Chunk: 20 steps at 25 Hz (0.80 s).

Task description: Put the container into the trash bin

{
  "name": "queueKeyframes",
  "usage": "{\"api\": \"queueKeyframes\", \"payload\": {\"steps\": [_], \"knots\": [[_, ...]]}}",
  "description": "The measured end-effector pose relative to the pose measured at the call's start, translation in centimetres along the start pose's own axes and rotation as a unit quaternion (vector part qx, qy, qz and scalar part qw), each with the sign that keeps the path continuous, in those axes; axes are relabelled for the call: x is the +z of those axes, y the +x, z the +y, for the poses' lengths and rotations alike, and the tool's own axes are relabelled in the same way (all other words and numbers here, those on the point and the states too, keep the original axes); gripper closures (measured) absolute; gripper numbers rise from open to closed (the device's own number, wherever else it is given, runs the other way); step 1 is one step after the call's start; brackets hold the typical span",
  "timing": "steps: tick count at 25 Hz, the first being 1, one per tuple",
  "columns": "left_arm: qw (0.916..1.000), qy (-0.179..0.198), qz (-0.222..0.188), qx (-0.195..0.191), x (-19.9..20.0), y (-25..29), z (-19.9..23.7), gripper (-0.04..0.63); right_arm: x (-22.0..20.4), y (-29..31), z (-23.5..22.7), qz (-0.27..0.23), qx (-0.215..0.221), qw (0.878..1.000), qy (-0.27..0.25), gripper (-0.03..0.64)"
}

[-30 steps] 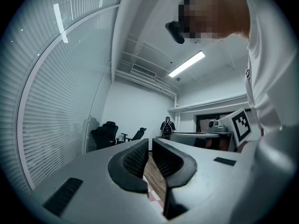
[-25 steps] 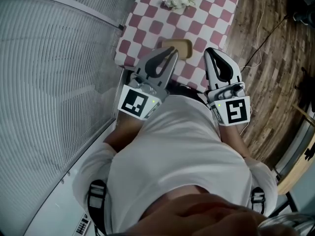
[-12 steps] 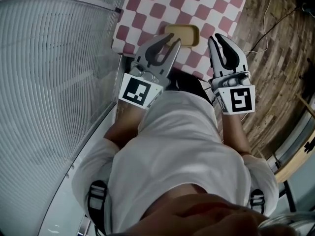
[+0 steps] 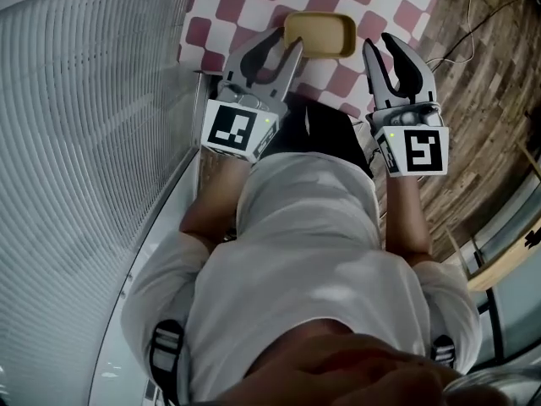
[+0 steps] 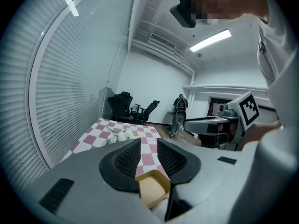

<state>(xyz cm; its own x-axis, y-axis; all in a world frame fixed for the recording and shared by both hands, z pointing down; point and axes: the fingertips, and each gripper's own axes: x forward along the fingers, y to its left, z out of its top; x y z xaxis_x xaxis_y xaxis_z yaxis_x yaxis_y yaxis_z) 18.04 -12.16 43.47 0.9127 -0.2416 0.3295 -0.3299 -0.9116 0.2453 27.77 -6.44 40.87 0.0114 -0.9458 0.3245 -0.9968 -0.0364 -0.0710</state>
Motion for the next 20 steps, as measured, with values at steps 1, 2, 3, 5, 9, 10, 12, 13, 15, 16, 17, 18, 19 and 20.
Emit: {"api": "queueKeyframes", "payload": {"steps": [1,2,3,5,9,10,12,13,15,16,17,18,19,20], "knots": [[1.0000,-0.001,0.006,0.004,-0.8,0.3,0.5,0.492,-0.7,0.4,-0.3,0.005,-0.003,1.000,0.000,0.508],[0.9999,-0.004,0.013,0.009,-1.6,0.6,1.0,0.491,-1.6,0.8,-0.5,0.012,-0.007,1.000,0.000,0.508],[0.9996,-0.009,0.022,0.013,-2.6,0.7,1.5,0.491,-2.4,1.0,-0.6,0.020,-0.010,1.000,0.001,0.508],[0.9987,-0.020,0.041,0.022,-4.6,1.0,2.3,0.491,-4.3,1.7,-1.0,0.037,-0.015,0.999,0.005,0.508],[0.9961,-0.034,0.074,0.031,-8.1,2.2,3.8,0.491,-7.8,3.3,-2.0,0.070,-0.026,0.997,0.013,0.508],[0.9954,-0.038,0.082,0.032,-8.9,2.5,4.0,0.491,-8.7,3.6,-2.2,0.077,-0.029,0.996,0.018,0.508],[0.9939,-0.043,0.096,0.033,-10.4,3.0,4.4,0.491,-10.5,4.1,-2.5,0.090,-0.033,0.995,0.027,0.508],[0.9932,-0.046,0.102,0.033,-11.1,3.3,4.7,0.491,-11.5,4.4,-2.6,0.096,-0.035,0.994,0.031,0.506],[0.9919,-0.052,0.111,0.035,-12.7,3.9,5.2,0.491,-13.6,5.0,-2.9,0.108,-0.039,0.993,0.038,0.500],[0.9911,-0.055,0.115,0.036,-13.6,4.2,5.4,0.490,-14.6,5.3,-3.0,0.115,-0.040,0.992,0.039,0.499],[0.9903,-0.058,0.120,0.038,-14.4,4.5,5.6,0.488,-15.6,5.5,-3.1,0.120,-0.042,0.991,0.041,0.495],[0.9895,-0.062,0.125,0.040,-15.3,4.7,5.8,0.486,-16.5,5.7,-3.1,0.126,-0.043,0.990,0.042,0.494],[0.9887,-0.065,0.129,0.042,-16.1,4.9,6.0,0.485,-17.4,5.8,-3.2,0.131,-0.045,0.989,0.044,0.491],[0.9877,-0.068,0.133,0.045,-16.9,5.1,6.2,0.482,-18.2,6.0,-3.2,0.135,-0.046,0.989,0.046,0.488]]}}
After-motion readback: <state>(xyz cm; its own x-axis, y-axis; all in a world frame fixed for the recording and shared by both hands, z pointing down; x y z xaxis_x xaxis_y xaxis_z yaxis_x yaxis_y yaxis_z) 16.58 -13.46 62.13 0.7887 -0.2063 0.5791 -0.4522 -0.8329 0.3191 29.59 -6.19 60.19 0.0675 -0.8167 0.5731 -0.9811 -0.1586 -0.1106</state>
